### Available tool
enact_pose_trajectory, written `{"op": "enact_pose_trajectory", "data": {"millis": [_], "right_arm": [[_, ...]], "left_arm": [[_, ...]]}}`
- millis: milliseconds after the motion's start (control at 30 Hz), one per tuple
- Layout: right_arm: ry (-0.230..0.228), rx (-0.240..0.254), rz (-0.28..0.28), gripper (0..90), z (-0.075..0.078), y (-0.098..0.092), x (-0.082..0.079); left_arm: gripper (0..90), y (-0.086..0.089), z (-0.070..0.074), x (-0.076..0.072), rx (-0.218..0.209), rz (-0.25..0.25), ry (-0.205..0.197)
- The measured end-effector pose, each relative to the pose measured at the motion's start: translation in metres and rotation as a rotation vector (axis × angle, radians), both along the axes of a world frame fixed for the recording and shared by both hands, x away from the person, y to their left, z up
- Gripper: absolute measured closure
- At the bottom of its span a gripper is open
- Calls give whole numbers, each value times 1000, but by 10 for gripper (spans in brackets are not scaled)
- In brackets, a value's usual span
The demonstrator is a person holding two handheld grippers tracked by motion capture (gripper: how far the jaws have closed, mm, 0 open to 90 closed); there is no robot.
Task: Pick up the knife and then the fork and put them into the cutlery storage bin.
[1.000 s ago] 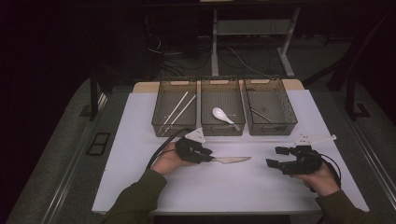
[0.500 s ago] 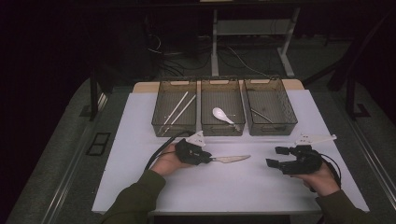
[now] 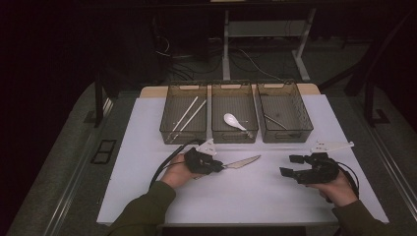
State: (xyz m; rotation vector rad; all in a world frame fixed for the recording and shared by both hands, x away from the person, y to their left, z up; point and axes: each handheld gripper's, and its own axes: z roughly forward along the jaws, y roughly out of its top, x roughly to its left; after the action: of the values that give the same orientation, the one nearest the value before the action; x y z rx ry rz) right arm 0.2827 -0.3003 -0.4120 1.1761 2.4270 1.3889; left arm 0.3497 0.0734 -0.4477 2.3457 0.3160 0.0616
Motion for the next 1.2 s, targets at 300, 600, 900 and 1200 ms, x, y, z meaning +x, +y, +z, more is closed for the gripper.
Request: {"op": "enact_pose_trajectory", "data": {"millis": [300, 600, 900, 1200], "right_arm": [[-1, 11, -4, 289, 1, -1, 0], [-6, 15, 6, 291, 4, 2, 0], [-43, 37, 22, 286, 17, 16, 2], [-99, 141, 70, 408, 40, 60, 14]], "left_arm": [[793, 7, 14, -6, -70, 7, -14], [792, 13, 35, -15, -186, 10, -42], [792, 12, 48, -21, -276, 30, -70], [792, -6, 53, -25, -256, 122, -115]]}}
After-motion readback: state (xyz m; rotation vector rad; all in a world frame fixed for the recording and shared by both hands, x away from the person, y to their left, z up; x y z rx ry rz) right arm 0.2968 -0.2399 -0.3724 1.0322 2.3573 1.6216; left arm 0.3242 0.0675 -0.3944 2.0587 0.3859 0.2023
